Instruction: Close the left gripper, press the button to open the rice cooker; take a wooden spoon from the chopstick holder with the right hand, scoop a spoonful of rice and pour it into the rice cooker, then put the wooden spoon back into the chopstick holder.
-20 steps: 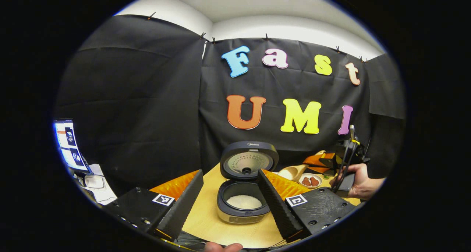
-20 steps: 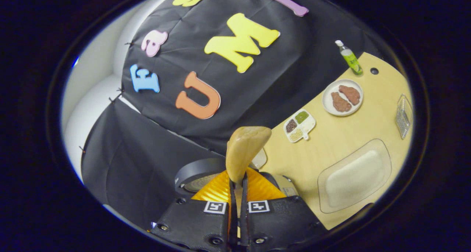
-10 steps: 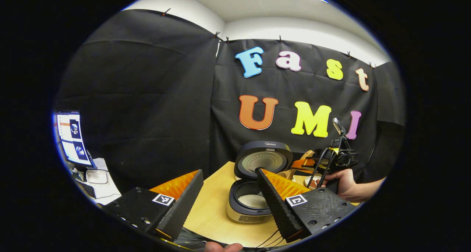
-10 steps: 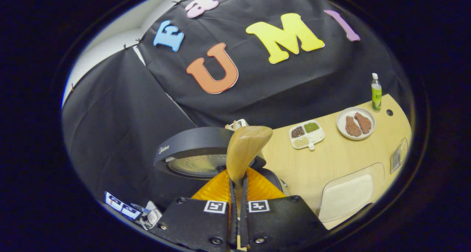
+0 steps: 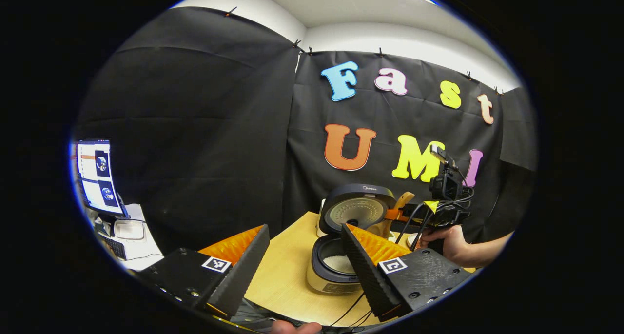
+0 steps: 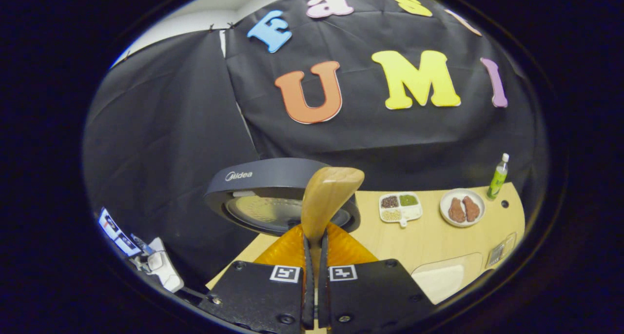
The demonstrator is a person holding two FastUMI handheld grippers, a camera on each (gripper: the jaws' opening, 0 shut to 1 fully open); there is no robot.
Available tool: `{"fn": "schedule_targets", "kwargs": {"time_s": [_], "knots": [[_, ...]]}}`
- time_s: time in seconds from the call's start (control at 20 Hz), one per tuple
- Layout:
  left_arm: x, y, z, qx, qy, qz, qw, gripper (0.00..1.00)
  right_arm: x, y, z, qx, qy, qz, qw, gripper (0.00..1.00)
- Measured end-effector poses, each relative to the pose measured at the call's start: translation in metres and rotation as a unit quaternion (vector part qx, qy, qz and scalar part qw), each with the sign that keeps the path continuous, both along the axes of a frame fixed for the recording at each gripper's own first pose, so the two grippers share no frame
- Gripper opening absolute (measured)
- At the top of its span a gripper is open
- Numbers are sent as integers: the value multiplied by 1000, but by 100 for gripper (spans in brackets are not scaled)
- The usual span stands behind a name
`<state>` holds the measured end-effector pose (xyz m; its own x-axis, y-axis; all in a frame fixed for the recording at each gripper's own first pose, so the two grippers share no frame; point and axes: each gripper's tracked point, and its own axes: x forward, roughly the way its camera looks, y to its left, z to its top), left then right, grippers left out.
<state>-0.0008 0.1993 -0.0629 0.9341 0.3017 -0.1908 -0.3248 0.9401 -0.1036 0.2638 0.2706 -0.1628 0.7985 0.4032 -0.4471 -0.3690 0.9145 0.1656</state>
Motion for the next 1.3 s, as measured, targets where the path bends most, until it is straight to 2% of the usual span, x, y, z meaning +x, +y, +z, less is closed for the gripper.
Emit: {"fn": "schedule_targets", "kwargs": {"time_s": [0.35, 0.65, 0.9, 0.95, 1.3], "knots": [[-1, 2, -2, -2, 0, -3, 1000, 95, -9, 17, 10, -91, -83, 44, 991, 8], [-4, -1, 0, -2, -5, -5, 1000, 95, -19, 31, 22, -171, -159, 87, 969, 8], [-7, -2, 3, -2, -7, -7, 1000, 95, -20, 32, 19, -215, -192, 105, 952, 8], [-9, -3, 3, -1, -8, -8, 1000, 95, -22, 34, 17, -215, -191, 105, 952, 8], [-22, -3, 9, -8, -14, -22, 1000, 95, -36, 28, 21, -165, -154, 73, 972, 8]]}}
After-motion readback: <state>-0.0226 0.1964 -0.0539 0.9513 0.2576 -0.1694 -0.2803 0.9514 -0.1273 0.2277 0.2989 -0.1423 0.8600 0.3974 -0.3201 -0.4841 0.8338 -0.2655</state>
